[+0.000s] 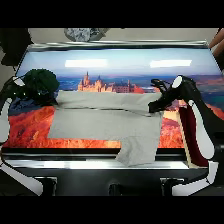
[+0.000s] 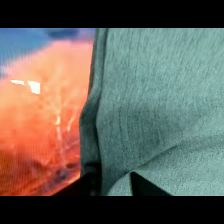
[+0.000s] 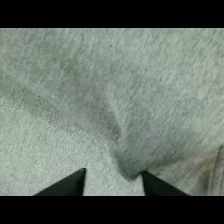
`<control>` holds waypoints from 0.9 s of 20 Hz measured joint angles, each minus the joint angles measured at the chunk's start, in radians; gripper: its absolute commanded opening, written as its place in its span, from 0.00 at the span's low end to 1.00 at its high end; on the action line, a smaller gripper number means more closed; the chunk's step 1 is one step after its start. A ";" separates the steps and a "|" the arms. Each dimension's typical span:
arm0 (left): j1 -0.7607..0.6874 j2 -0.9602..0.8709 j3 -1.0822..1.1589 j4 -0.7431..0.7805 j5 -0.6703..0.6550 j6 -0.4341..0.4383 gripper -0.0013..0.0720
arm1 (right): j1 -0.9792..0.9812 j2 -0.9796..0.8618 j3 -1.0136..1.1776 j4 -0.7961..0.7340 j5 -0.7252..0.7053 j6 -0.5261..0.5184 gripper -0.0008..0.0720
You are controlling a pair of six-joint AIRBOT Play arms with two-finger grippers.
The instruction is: Fold the shirts.
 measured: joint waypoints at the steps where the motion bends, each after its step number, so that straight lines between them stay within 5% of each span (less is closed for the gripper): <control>1: 0.005 -0.002 0.010 -0.001 -0.019 0.000 0.65 | 0.000 0.006 0.003 -0.011 -0.001 0.000 0.77; 3: 0.026 0.004 0.035 0.000 -0.076 0.000 0.73 | -0.002 0.037 0.012 -0.067 0.029 -0.005 0.76; 10: 0.164 0.189 -0.162 0.068 -0.242 -0.016 0.73 | -0.130 0.194 -0.041 -0.139 0.227 -0.042 0.75; 18: 0.210 0.436 -0.715 0.072 -0.020 0.019 0.63 | -0.169 0.301 -0.185 -0.113 0.251 -0.105 0.75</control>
